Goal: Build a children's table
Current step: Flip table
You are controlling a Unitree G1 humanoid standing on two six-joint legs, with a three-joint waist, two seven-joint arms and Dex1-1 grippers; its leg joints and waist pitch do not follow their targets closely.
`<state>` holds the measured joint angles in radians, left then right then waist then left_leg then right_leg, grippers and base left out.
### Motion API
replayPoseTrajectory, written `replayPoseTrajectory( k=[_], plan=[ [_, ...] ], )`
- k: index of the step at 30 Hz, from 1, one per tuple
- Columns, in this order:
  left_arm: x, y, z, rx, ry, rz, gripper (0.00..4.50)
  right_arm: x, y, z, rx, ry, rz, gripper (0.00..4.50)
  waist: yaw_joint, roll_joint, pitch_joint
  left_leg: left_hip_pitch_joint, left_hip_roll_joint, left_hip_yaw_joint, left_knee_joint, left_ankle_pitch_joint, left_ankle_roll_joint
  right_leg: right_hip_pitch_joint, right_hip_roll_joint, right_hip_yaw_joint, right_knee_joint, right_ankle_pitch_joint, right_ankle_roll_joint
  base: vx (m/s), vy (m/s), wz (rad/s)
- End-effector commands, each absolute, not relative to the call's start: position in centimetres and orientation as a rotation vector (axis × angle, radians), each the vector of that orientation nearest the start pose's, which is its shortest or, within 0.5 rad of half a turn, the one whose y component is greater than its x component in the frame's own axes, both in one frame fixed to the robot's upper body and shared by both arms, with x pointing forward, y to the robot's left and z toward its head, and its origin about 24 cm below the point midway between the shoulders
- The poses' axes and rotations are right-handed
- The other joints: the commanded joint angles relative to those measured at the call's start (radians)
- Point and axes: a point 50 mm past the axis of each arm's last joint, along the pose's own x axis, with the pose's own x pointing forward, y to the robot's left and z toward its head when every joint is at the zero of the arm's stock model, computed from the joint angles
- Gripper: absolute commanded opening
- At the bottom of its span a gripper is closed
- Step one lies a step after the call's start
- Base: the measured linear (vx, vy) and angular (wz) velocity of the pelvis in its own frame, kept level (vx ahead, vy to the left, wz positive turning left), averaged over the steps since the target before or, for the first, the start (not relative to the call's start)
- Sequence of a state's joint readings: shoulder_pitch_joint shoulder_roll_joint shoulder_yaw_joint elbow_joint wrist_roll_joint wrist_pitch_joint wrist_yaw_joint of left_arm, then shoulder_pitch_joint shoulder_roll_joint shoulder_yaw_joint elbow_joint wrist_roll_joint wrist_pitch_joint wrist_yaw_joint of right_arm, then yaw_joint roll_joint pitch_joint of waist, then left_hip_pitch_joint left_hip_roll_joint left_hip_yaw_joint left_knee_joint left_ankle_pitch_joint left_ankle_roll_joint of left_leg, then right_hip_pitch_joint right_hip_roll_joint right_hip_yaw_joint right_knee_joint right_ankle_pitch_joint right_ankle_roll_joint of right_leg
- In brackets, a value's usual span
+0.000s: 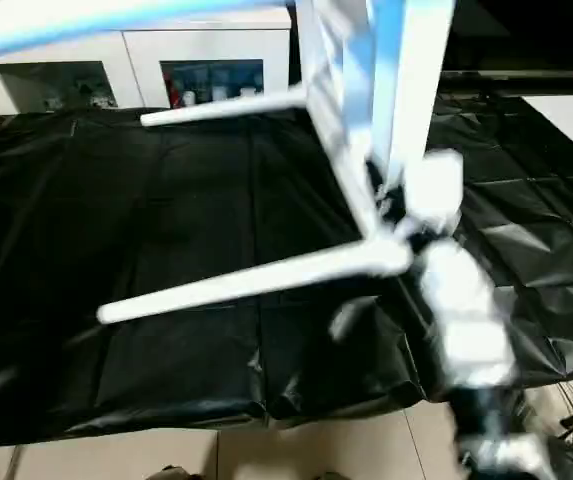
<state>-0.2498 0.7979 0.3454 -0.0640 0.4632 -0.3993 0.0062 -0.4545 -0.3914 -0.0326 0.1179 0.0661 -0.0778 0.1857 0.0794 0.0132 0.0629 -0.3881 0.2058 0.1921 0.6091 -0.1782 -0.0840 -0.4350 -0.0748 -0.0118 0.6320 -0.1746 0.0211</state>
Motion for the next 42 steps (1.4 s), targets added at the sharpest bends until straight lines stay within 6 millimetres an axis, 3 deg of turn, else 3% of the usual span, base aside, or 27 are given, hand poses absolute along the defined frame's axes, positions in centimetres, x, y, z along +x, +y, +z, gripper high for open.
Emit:
replayPoseTrajectory(
  k=[1, 6, 11, 12, 13, 14, 16, 18, 19, 23, 29, 33, 37, 39, 40, 42],
  plan=[
    [25.0, 29.5, 23.8, 1.205, -0.663, 0.283, 1.51, 31.6, -19.1, 21.2, -0.523, -0.604, 0.218, 1.75, -0.001, -0.025, -0.068, 0.014, 0.002, -0.004, -0.062, -0.189, 0.041, 0.045, -0.026, 0.017, -0.068, -0.188, -0.148, 0.0, 0.0, 0.0],
    [23.9, 30.8, 22.7, 1.071, -0.626, 0.389, 1.46, 31.8, -18.8, 24.2, -0.589, -0.688, 0.249, 1.75, 0.007, -0.024, -0.071, 0.014, 0.003, -0.002, -0.059, -0.158, 0.062, 0.046, -0.026, 0.017, -0.063, -0.141, -0.161, 0.0, 0.0, 0.0],
    [23.1, 32.1, 20.6, 0.933, -0.558, 0.457, 1.46, 32.3, -18.2, 26.9, -0.671, -0.739, 0.304, 1.75, 0.008, -0.025, -0.067, 0.017, 0.005, 0.0, -0.058, -0.178, 0.072, 0.039, -0.024, 0.017, -0.068, -0.165, -0.161, 0.0, 0.0, 0.0],
    [23.1, 32.3, 19.9, 0.916, -0.535, 0.457, 1.46, 32.4, -18.1, 27.6, -0.689, -0.746, 0.314, 1.74, 0.006, -0.026, -0.067, 0.015, 0.005, -0.001, -0.059, -0.179, 0.068, 0.041, -0.024, 0.015, -0.065, -0.165, -0.164, 0.0, 0.0, 0.0],
    [22.9, 32.3, 18.5, 0.891, -0.484, 0.45, 1.46, 32.7, -18.0, 29.0, -0.736, -0.756, 0.341, 1.74, 0.003, -0.034, -0.067, 0.015, 0.005, 0.0, -0.059, -0.186, 0.07, 0.042, -0.023, 0.014, -0.067, -0.173, -0.162, 0.0, 0.0, 0.0],
    [22.9, 32.3, 18.5, 0.891, -0.484, 0.45, 1.46, 32.7, -18.0, 29.0, -0.736, -0.756, 0.341, 1.74, 0.004, -0.032, -0.066, 0.017, 0.006, -0.001, -0.058, -0.195, 0.07, 0.04, -0.025, 0.014, -0.068, -0.181, -0.165, 0.0, 0.0, 0.0],
    [22.7, 32.1, 16.1, 0.823, -0.395, 0.425, 1.46, 33.1, -17.7, 30.8, -0.804, -0.754, 0.378, 1.74, 0.004, -0.035, -0.065, 0.017, 0.007, 0.001, -0.057, -0.199, 0.073, 0.04, -0.025, 0.016, -0.07, -0.189, -0.161, 0.0, 0.0, 0.0],
    [22.8, 32.0, 15.3, 0.796, -0.362, 0.411, 1.46, 33.2, -17.7, 31.4, -0.827, -0.759, 0.378, 1.74, 0.005, -0.039, -0.065, 0.017, 0.007, 0.002, -0.057, -0.207, 0.076, 0.038, -0.025, 0.016, -0.072, -0.201, -0.164, 0.0, 0.0, 0.0],
    [22.9, 31.7, 14.1, 0.751, -0.312, 0.382, 1.46, 33.3, -17.5, 32.3, -0.863, -0.765, 0.384, 1.74, 0.007, -0.034, -0.065, 0.017, 0.009, 0.001, -0.057, -0.21, 0.073, 0.038, -0.025, 0.016, -0.071, -0.204, -0.162, 0.0, 0.0, 0.0],
    [23.2, 30.0, 12.1, 0.681, -0.247, 0.312, 1.43, 33.2, -17.1, 34.6, -0.979, -0.807, 0.386, 1.74, 0.009, -0.037, -0.063, 0.022, 0.011, 0.0, -0.06, -0.25, 0.053, 0.033, -0.023, 0.014, -0.073, -0.219, -0.157, 0.0, 0.0, 0.0],
    [23.5, 28.0, 10.0, 0.584, -0.166, 0.209, 1.39, 33.6, -17.2, 36.3, -1.116, -0.781, 0.389, 1.72, 0.005, -0.05, -0.06, 0.024, 0.012, -0.003, -0.063, -0.335, 0.023, 0.027, -0.022, 0.013, -0.078, -0.267, -0.141, 0.0, 0.0, 0.0],
    [23.9, 26.0, 7.8, 0.506, -0.046, 0.059, 1.38, 34.1, -17.3, 36.3, -1.268, -0.661, 0.431, 1.72, 0.004, -0.061, -0.06, 0.022, 0.014, -0.005, -0.063, -0.363, 0.018, 0.026, -0.022, 0.014, -0.077, -0.277, -0.131, 0.0, 0.0, 0.0],
    [24.0, 25.6, 6.9, 0.483, 0.016, 0.021, 1.37, 34.2, -16.8, 36.8, -1.323, -0.667, 0.447, 1.72, -0.005, -0.061, -0.061, 0.018, 0.013, -0.009, -0.065, -0.384, 0.008, 0.028, -0.021, 0.012, -0.079, -0.281, -0.126, 0.0, 0.0, 0.0],
    [23.9, 25.4, 6.4, 0.474, 0.042, 0.014, 1.37, 34.2, -16.3, 37.4, -1.352, -0.679, 0.459, 1.72, -0.011, -0.067, -0.06, 0.02, 0.013, -0.009, -0.064, -0.406, 0.006, 0.025, -0.019, 0.011, -0.08, -0.298, -0.125, 0.0, 0.0, 0.0],
    [23.9, 25.4, 6.2, 0.469, 0.053, 0.011, 1.37, 34.2, -16.1, 37.5, -1.362, -0.678, 0.468, 1.72, -0.016, -0.076, -0.06, 0.02, 0.013, -0.008, -0.063, -0.415, 0.01, 0.023, -0.017, 0.01, -0.082, -0.308, -0.124, 0.0, 0.0, 0.0],
    [23.9, 25.2, 5.6, 0.458, 0.094, -0.001, 1.37, 34.3, -15.3, 37.8, -1.408, -0.667, 0.505, 1.72, -0.018, -0.072, -0.06, 0.019, 0.014, -0.01, -0.062, -0.414, 0.01, 0.023, -0.019, 0.011, -0.08, -0.305, -0.125, 0.0, 0.0, 0.0]
  ],
)
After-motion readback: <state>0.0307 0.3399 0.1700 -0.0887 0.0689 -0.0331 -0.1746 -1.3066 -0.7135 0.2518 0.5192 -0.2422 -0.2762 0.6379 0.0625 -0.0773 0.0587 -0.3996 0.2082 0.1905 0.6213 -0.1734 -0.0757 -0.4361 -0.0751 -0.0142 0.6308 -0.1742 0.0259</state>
